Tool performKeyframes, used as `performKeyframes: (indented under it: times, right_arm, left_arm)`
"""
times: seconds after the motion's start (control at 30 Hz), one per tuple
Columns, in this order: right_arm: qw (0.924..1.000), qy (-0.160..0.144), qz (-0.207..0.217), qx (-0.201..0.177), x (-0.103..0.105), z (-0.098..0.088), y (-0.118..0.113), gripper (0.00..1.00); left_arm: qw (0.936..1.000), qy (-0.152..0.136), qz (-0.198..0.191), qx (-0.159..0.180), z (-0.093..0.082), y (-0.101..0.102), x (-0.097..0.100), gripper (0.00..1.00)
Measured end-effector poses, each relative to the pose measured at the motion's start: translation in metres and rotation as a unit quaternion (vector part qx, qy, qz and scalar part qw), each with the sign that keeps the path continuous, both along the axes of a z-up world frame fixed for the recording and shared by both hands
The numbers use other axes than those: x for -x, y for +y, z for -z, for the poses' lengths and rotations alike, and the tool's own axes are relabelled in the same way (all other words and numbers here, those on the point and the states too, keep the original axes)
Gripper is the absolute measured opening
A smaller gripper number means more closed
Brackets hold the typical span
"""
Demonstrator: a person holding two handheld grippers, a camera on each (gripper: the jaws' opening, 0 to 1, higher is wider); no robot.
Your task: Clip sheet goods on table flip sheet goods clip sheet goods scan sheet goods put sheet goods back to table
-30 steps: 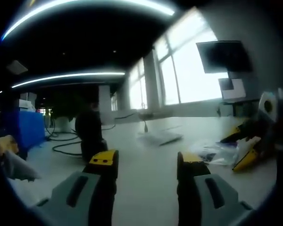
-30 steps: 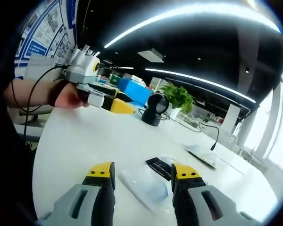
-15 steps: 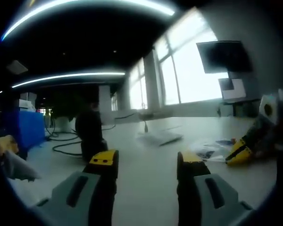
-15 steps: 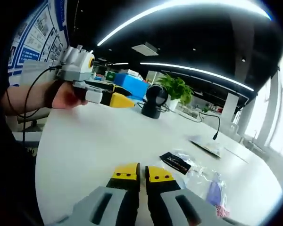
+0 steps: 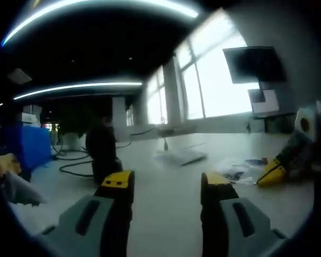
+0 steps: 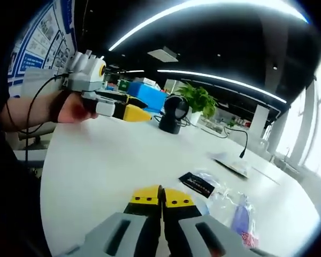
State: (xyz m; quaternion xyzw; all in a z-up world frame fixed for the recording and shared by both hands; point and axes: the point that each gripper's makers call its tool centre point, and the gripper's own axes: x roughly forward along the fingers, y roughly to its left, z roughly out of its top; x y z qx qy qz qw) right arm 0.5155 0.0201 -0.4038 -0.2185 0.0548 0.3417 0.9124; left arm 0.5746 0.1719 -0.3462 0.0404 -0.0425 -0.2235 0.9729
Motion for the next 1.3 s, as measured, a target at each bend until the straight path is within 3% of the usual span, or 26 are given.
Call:
performKeyframes:
  times: [0.37, 0.6, 1.0, 1.3]
  right_arm:
    - [0.999, -0.032, 0.014, -0.028, -0.002, -0.023, -0.006, 0.0]
    - [0.996, -0.056, 0.034, -0.06, -0.005, -0.049, -0.017, 0.0]
    - [0.9863, -0.067, 0.078, -0.129, -0.011, -0.083, -0.042, 0.0]
    - [0.9739, -0.079, 0.107, -0.184, -0.015, -0.112, -0.068, 0.0]
  left_arm:
    - [1.0, 0.0, 0.0, -0.002, 0.001, -0.001, 0.0, 0.42]
    - [1.0, 0.0, 0.001, -0.001, 0.001, -0.001, 0.0, 0.42]
    - [1.0, 0.001, 0.001, -0.002, 0.001, -0.001, 0.0, 0.42]
    - [1.0, 0.001, 0.0, -0.002, 0.001, -0.001, 0.0, 0.42]
